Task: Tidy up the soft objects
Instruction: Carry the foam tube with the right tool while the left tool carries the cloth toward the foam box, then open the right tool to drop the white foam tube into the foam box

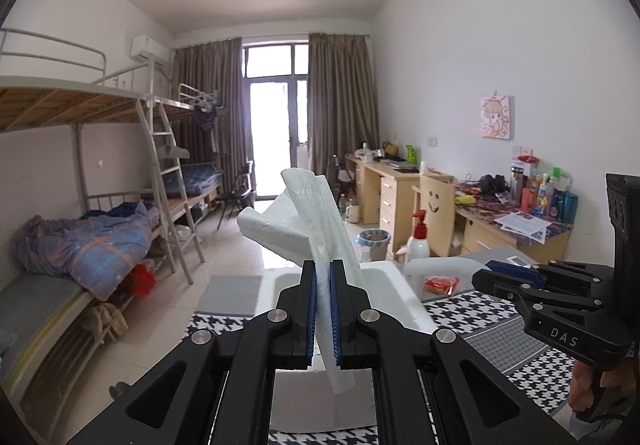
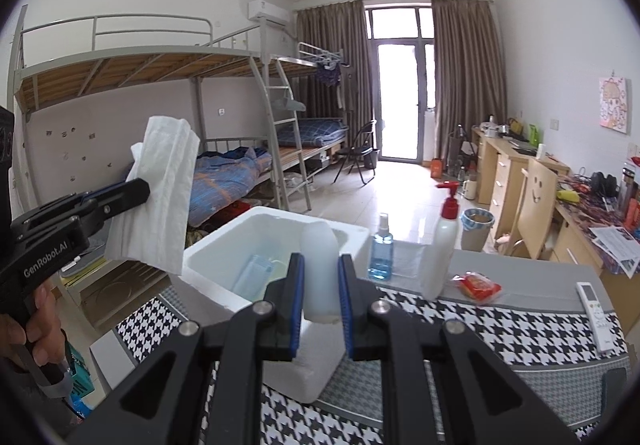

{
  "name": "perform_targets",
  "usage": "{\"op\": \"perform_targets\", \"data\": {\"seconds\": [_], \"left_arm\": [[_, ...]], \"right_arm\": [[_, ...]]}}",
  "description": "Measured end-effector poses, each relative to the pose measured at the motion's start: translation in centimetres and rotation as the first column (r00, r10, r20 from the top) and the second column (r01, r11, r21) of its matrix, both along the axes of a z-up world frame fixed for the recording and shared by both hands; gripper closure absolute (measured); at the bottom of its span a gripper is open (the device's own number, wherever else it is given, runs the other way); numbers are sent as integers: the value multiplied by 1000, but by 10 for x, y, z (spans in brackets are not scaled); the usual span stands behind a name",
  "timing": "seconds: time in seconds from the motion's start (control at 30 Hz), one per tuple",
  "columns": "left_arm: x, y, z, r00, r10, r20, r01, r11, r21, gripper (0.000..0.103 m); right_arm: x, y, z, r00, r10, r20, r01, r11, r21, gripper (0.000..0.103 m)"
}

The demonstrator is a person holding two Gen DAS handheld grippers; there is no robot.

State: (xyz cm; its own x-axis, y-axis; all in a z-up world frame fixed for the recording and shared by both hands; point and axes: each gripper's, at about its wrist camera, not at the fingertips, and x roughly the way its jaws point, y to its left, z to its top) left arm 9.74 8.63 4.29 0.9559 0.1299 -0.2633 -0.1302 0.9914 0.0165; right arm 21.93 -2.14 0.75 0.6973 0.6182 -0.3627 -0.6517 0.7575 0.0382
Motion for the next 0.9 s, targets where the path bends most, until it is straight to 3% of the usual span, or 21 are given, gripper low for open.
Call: {"op": "perform_targets", "data": {"seconds": [0.9], "left_arm": [[-15,55,-10,990,142,-4,-142,989,-29,96]], "right_arm": [[24,64,-15,994,83,-73,-87,994,-64,83]]}}
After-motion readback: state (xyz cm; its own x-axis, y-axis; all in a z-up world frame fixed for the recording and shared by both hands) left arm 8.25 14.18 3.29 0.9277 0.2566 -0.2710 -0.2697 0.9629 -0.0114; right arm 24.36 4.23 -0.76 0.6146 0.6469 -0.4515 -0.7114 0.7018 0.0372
